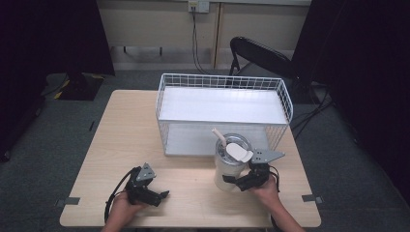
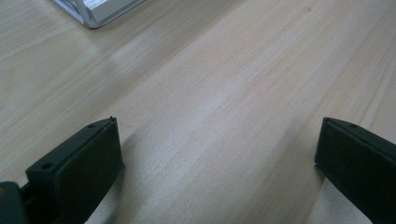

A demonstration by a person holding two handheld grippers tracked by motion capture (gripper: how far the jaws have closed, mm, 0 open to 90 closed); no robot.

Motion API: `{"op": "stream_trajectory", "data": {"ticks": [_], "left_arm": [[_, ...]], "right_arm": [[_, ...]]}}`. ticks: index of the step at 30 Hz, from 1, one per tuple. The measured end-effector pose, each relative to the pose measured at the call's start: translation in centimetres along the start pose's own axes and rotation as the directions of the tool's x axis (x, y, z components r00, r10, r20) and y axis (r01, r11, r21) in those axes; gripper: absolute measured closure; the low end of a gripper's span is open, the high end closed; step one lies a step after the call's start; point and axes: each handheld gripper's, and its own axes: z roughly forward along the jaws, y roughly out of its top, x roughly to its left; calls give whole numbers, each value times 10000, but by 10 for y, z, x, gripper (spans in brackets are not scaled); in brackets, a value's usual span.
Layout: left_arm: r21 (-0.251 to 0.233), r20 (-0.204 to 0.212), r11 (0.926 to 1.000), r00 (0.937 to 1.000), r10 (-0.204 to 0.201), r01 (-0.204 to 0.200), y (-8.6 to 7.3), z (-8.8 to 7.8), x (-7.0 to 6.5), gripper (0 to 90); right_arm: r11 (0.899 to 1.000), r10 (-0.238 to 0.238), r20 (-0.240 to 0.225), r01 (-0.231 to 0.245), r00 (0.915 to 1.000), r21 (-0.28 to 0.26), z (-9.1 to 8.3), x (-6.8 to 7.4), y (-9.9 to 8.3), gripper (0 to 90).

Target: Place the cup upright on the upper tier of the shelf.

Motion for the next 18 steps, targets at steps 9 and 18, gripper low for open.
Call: {"op": "stream_trajectory", "data": {"ticks": [9,18], "left_arm": [[5,-1,10000,10000,3,-3,0,0,0,1],[2,-1,10000,10000,5,-5,0,0,0,1]], "right_arm": [[9989,-350,763,372,9965,-277,-2,9,0,96],[9996,-39,828,62,9966,-278,-8,8,2,101]]}}
